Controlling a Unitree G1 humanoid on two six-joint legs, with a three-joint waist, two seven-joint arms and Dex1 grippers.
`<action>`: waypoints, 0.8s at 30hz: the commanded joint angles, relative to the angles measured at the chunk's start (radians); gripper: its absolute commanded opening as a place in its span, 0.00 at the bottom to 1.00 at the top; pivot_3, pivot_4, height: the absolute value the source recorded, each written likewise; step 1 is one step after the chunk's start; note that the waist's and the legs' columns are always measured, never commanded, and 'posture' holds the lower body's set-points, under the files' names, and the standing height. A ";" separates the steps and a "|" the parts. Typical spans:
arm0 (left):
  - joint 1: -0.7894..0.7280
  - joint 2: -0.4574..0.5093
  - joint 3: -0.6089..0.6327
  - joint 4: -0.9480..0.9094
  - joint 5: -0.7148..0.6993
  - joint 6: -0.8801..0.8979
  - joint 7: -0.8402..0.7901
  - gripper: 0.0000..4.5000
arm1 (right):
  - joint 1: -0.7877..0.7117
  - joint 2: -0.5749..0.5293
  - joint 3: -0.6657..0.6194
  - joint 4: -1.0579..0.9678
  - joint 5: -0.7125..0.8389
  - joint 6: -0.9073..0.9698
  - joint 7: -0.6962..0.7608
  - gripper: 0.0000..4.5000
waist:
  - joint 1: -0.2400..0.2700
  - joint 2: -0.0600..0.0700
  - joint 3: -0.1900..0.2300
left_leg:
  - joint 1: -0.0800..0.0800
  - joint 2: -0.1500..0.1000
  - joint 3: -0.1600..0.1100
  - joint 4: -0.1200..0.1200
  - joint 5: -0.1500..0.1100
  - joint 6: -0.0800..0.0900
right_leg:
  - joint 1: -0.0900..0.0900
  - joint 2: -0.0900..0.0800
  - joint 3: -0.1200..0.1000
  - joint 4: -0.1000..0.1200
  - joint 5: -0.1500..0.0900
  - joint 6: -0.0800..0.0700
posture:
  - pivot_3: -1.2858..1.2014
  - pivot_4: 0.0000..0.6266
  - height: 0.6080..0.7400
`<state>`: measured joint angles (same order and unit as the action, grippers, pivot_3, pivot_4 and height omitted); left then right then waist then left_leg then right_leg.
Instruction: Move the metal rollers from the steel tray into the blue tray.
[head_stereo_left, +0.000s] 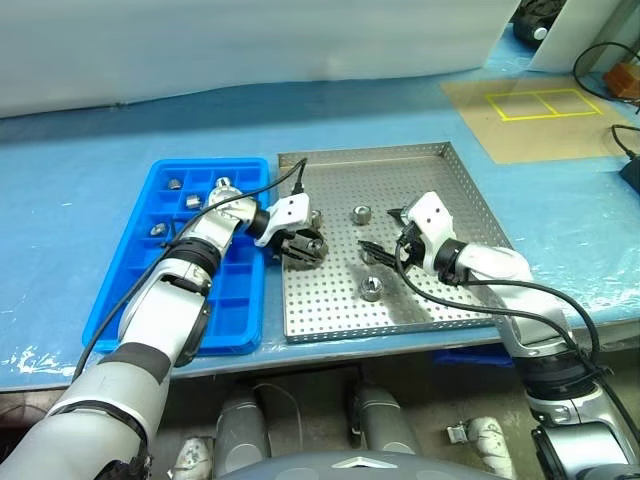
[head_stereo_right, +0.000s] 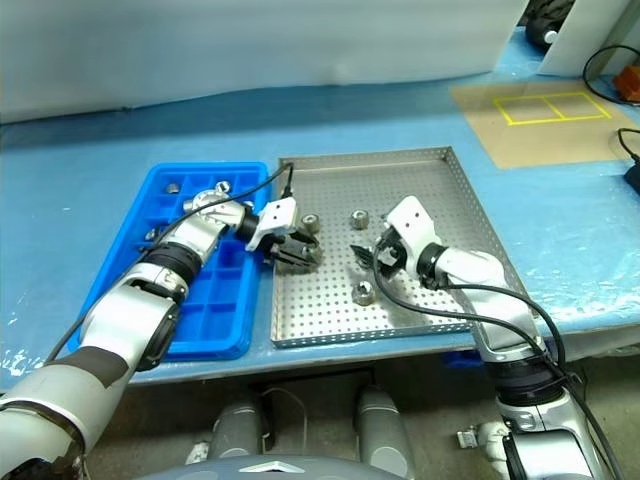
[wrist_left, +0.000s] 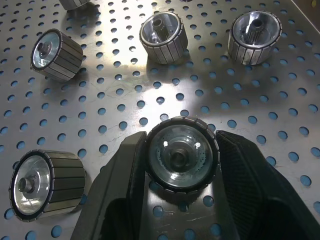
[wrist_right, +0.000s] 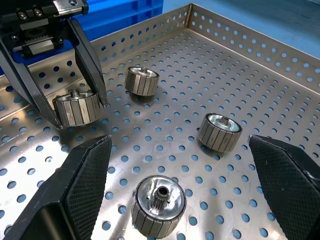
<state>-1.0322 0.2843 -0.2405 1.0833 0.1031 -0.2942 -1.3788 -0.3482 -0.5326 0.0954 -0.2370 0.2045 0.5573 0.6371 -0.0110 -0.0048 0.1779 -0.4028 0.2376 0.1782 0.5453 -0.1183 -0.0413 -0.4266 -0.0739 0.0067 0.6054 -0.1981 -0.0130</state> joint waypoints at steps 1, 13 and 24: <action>0.011 0.034 0.021 -0.039 -0.016 0.007 0.006 0.41 | -0.026 0.002 -0.006 -0.002 -0.001 -0.031 0.009 1.00 | 0.000 0.000 0.000 | 0.000 0.000 0.000 0.000 0.000 0.000 | 0.000 0.000 0.000 0.000 0.000 0.000 | 0.38 0.24 1.00; 0.032 0.072 0.091 -0.189 -0.131 0.109 -0.024 0.41 | -0.048 0.021 0.009 0.027 -0.013 -0.050 0.021 1.00 | 0.012 0.000 0.000 | -0.001 0.000 0.000 0.000 0.000 0.000 | -0.001 0.000 -0.001 0.000 0.000 0.000 | 0.39 0.24 1.00; 0.210 0.264 0.275 -0.604 -0.356 0.479 0.004 0.41 | -0.115 0.065 0.045 0.095 -0.012 -0.094 0.064 1.00 | 0.026 0.001 0.001 | -0.002 0.001 0.001 -0.002 0.001 -0.001 | -0.004 0.000 0.000 0.001 0.000 -0.001 | 0.44 0.24 1.00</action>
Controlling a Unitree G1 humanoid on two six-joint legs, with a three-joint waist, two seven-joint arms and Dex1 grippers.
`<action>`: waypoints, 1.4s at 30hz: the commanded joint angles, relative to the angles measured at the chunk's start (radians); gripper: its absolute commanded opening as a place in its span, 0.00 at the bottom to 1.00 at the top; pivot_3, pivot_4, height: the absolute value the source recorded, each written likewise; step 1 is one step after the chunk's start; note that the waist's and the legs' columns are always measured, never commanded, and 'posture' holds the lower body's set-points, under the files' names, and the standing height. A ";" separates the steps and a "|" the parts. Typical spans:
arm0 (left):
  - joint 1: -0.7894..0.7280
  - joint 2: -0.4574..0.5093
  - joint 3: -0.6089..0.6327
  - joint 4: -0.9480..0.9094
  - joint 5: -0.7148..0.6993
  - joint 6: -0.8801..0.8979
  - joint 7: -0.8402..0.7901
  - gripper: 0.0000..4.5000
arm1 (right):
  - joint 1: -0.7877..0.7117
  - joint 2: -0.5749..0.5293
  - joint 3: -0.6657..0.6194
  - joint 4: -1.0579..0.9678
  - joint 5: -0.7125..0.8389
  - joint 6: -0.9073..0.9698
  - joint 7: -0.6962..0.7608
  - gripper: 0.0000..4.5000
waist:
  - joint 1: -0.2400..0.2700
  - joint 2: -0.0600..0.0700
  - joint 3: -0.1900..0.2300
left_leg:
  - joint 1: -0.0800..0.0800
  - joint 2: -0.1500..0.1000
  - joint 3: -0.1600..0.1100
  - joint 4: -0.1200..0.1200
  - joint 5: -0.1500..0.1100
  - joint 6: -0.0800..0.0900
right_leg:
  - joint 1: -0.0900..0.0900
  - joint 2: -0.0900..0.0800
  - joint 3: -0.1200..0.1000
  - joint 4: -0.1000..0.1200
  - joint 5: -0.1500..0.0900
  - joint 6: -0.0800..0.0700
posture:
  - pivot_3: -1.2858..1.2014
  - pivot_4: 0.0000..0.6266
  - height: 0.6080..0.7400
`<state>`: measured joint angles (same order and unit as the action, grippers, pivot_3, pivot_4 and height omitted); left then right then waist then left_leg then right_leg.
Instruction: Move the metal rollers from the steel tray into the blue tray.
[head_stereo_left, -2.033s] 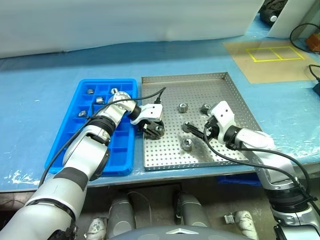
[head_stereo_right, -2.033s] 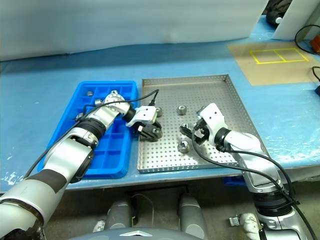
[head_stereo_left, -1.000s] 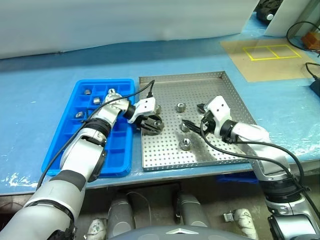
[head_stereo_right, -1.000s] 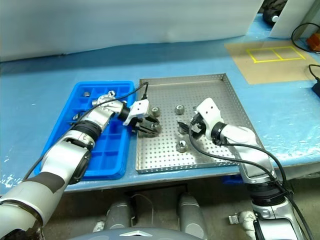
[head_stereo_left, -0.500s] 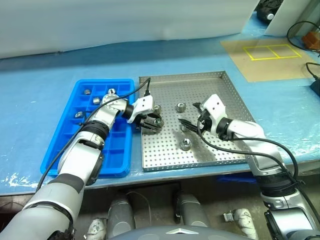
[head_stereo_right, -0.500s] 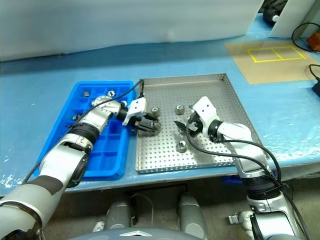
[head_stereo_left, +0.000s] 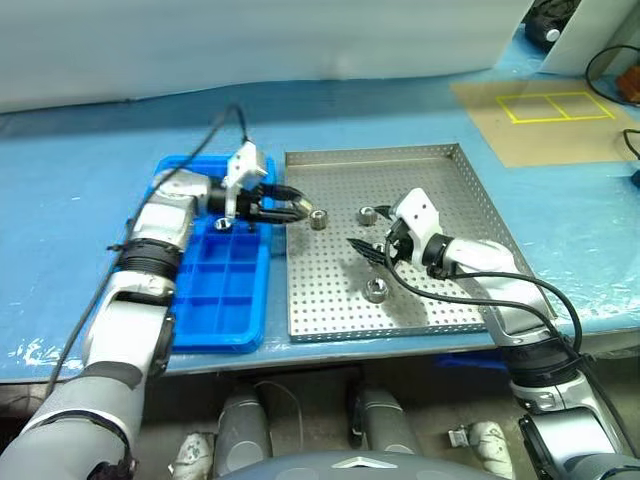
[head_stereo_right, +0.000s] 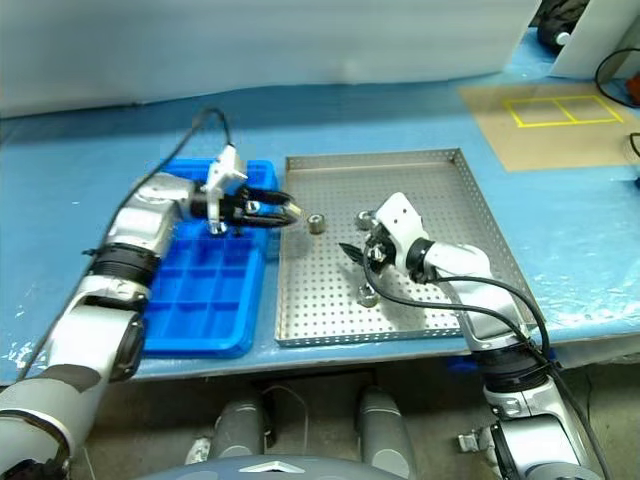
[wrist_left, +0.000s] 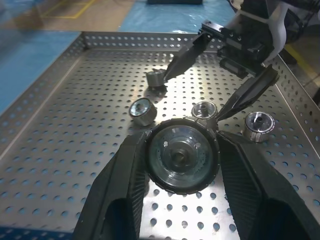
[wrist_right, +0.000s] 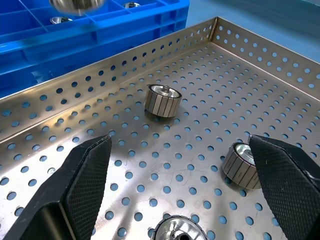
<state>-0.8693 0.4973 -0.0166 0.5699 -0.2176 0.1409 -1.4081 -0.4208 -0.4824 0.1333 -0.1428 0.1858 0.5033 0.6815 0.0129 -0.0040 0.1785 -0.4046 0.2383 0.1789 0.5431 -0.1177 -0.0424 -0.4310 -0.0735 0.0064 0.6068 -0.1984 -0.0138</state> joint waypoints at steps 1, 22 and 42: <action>0.082 0.078 0.068 -0.126 -0.044 0.069 0.048 0.41 | -0.064 0.026 0.014 0.017 0.011 -0.047 0.031 1.00 | 0.002 0.000 0.000 | 0.000 0.000 0.000 -0.001 0.000 0.000 | 0.000 0.000 0.000 0.000 0.000 0.000 | 0.44 0.24 1.00; 0.585 0.298 0.382 -0.468 -0.180 0.229 0.345 0.41 | -0.382 0.283 0.150 0.373 0.003 -0.229 0.268 1.00 | 0.079 0.000 0.000 | -0.006 0.001 -0.003 -0.002 0.002 -0.003 | -0.006 0.000 -0.005 0.002 -0.001 -0.002 | 0.58 0.24 1.00; 0.752 0.320 0.386 -0.492 -0.219 0.273 0.373 0.41 | -0.416 0.321 0.143 0.475 -0.040 -0.303 0.270 1.00 | 0.108 -0.001 0.000 | -0.006 0.002 -0.004 -0.002 0.002 -0.004 | -0.007 0.000 -0.006 0.006 -0.002 -0.002 | 0.57 0.24 1.00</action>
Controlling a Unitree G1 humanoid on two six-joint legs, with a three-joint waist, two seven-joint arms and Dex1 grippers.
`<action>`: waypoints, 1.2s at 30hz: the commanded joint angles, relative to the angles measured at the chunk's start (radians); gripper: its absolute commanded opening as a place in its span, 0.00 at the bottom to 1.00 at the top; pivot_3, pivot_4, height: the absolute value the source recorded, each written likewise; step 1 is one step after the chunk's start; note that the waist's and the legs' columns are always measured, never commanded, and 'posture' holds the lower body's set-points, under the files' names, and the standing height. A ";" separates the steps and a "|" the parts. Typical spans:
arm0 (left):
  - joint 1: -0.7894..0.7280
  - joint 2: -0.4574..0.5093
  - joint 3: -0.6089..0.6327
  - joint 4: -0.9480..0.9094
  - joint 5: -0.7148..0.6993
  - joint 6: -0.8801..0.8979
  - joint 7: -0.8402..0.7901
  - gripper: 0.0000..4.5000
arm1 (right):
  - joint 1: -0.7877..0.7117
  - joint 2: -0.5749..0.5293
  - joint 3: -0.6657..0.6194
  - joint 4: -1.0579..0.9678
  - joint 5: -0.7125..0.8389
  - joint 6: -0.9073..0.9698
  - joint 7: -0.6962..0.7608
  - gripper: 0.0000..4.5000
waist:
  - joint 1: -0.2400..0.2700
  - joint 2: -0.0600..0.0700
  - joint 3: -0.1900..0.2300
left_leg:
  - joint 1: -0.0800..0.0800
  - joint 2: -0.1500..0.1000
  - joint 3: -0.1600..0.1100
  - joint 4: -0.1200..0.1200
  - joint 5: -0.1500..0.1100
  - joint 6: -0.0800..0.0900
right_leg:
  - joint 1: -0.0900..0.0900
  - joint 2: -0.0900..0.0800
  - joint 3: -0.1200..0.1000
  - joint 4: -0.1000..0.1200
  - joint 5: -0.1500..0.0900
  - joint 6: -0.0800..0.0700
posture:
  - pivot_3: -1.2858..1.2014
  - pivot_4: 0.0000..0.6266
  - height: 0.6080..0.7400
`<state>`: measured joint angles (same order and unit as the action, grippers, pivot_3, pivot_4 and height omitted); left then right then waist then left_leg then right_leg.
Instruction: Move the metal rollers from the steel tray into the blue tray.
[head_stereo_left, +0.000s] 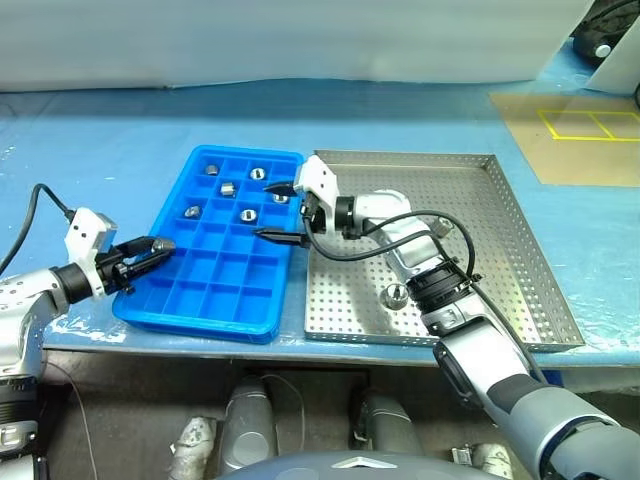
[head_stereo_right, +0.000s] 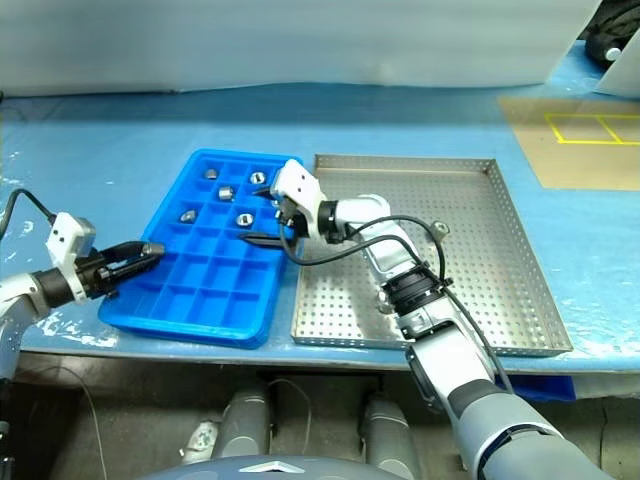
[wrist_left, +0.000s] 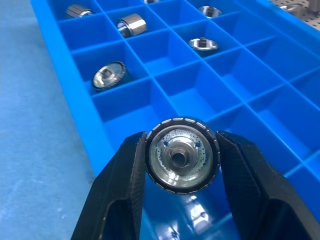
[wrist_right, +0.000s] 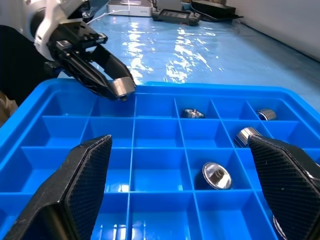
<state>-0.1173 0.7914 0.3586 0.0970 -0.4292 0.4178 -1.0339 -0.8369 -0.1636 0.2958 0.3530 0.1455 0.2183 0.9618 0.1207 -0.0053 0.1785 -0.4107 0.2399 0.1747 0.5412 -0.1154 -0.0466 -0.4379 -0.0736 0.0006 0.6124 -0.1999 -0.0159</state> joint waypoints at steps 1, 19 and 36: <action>-0.002 0.026 0.007 -0.010 -0.003 -0.008 0.001 0.41 | 0.000 0.003 -0.019 -0.020 -0.001 -0.019 -0.014 1.00 | 0.000 0.000 0.000 | 0.000 0.000 0.000 0.000 0.000 0.000 | 0.000 0.000 0.000 0.000 0.000 0.000 | 0.56 0.24 1.00; -0.075 0.011 -0.077 0.106 0.102 -0.173 0.051 0.92 | 0.014 -0.025 -0.032 -0.035 -0.005 -0.013 -0.045 1.00 | 0.000 0.000 0.000 | 0.004 -0.001 0.000 0.000 0.001 -0.002 | 0.000 0.000 0.001 0.006 0.000 0.000 | 0.55 0.24 1.00; -0.495 -0.188 -0.307 0.248 0.099 -0.207 -0.059 0.92 | 0.109 -0.164 -0.116 -0.191 -0.003 0.077 -0.133 1.00 | -0.029 -0.001 0.000 | 0.003 -0.001 0.000 0.005 0.002 -0.004 | 0.000 0.000 0.002 0.009 0.000 0.000 | 0.46 0.24 1.00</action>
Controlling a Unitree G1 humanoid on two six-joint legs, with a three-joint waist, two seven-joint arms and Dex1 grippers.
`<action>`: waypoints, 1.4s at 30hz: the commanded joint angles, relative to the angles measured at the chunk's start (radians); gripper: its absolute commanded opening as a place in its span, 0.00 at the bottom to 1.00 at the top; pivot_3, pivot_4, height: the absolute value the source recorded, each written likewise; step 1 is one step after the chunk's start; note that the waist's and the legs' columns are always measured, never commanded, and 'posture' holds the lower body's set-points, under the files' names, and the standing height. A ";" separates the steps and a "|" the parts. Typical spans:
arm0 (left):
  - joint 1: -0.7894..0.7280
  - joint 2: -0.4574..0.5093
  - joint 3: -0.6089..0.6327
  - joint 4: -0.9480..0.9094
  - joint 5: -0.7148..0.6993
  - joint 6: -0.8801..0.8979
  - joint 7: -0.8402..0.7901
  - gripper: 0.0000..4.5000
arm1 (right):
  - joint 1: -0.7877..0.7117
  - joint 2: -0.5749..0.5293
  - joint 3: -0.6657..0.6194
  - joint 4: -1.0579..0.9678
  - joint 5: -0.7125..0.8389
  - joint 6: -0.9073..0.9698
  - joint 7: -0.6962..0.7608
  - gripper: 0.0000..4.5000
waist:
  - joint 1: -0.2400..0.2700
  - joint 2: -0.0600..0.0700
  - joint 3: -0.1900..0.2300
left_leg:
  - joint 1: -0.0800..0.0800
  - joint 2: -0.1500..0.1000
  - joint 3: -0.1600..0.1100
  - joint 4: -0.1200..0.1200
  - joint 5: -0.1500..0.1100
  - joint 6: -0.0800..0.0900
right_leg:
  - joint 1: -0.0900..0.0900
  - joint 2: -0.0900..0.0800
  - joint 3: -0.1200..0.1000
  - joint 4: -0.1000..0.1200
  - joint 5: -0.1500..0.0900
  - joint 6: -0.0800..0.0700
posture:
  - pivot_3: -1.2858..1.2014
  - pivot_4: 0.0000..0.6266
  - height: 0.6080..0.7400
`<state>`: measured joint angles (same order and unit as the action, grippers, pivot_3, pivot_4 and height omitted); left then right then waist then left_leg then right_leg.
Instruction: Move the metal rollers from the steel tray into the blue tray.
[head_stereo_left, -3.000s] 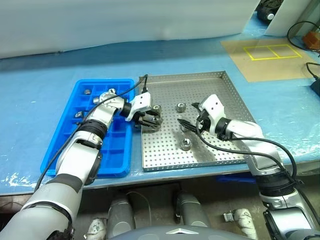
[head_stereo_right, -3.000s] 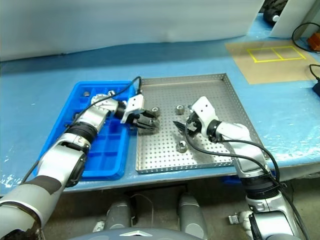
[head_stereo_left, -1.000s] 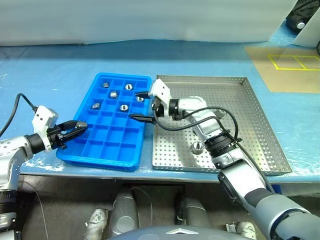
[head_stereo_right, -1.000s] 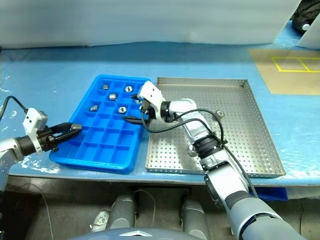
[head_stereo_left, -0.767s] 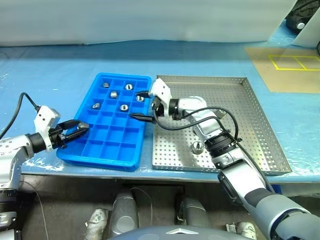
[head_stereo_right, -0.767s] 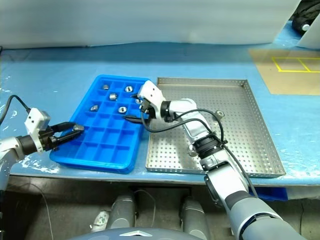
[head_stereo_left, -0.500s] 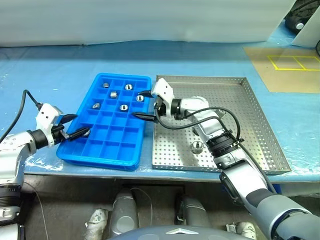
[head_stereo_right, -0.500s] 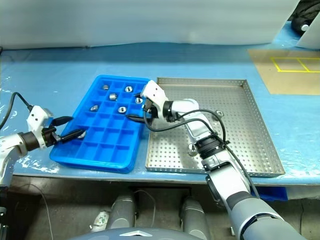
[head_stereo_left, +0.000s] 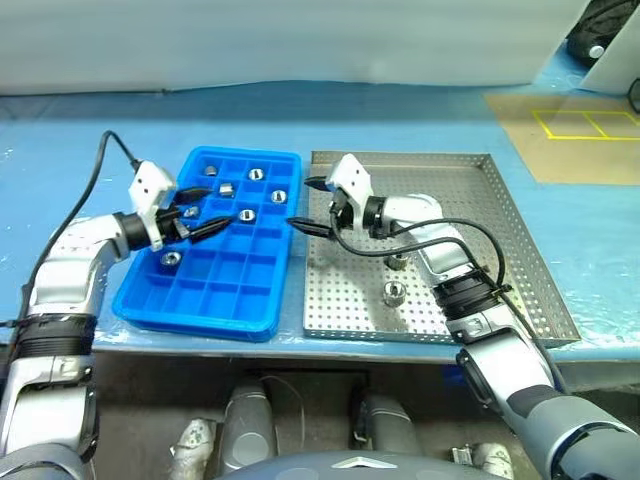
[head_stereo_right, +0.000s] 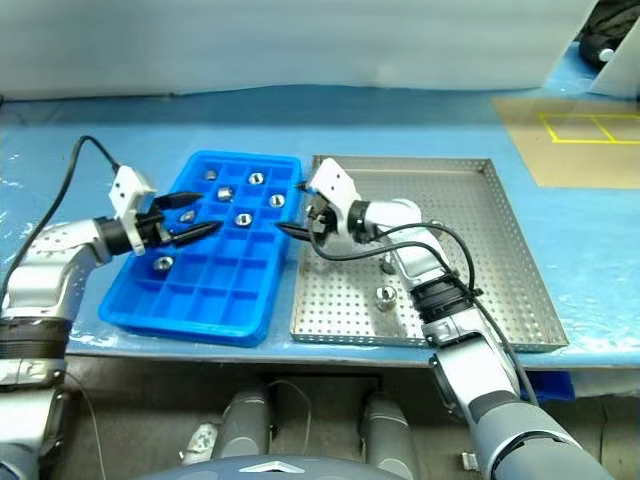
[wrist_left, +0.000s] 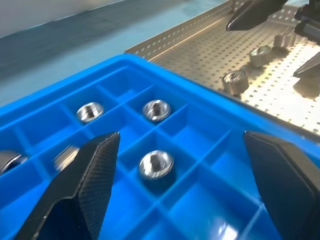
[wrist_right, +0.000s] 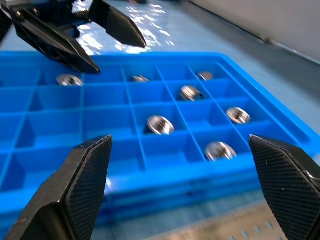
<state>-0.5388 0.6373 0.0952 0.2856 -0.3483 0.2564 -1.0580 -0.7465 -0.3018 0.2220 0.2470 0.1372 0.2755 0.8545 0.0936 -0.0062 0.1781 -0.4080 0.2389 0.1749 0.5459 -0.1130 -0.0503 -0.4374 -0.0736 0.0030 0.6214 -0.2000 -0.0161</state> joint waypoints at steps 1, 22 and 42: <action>-0.103 -0.054 -0.060 0.092 0.025 -0.059 -0.049 0.92 | 0.031 -0.037 -0.050 -0.105 0.007 0.031 -0.033 1.00 | -0.003 0.000 0.000 | 0.000 0.000 0.000 0.000 0.000 0.000 | 0.000 0.000 0.000 0.000 0.000 0.000 | 0.45 0.24 1.00; -0.662 -0.433 -0.289 0.993 0.449 -0.516 0.166 0.92 | 0.365 -0.196 -0.252 -0.591 0.041 0.331 -0.257 1.00 | -0.100 -0.001 0.000 | 0.000 -0.001 0.001 0.005 -0.003 0.006 | 0.004 0.001 0.003 -0.005 0.000 0.001 | 0.29 0.24 1.00; -0.679 -0.395 -0.300 1.038 0.586 -0.513 0.129 0.92 | 0.395 -0.197 -0.207 -0.675 0.066 0.368 -0.287 1.00 | -0.112 0.000 0.000 | 0.002 -0.001 0.001 0.006 -0.007 0.012 | 0.011 0.000 0.002 -0.014 0.001 0.001 | 0.29 0.24 1.00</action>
<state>-1.2074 0.2444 -0.2224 1.3295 0.2403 -0.2430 -0.9461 -0.3356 -0.4895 0.0173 -0.3982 0.1998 0.6509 0.5702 -0.0182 -0.0066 0.1782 -0.4062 0.2374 0.1760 0.5522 -0.1197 -0.0388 -0.4259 -0.0739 0.0053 0.6075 -0.1991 -0.0153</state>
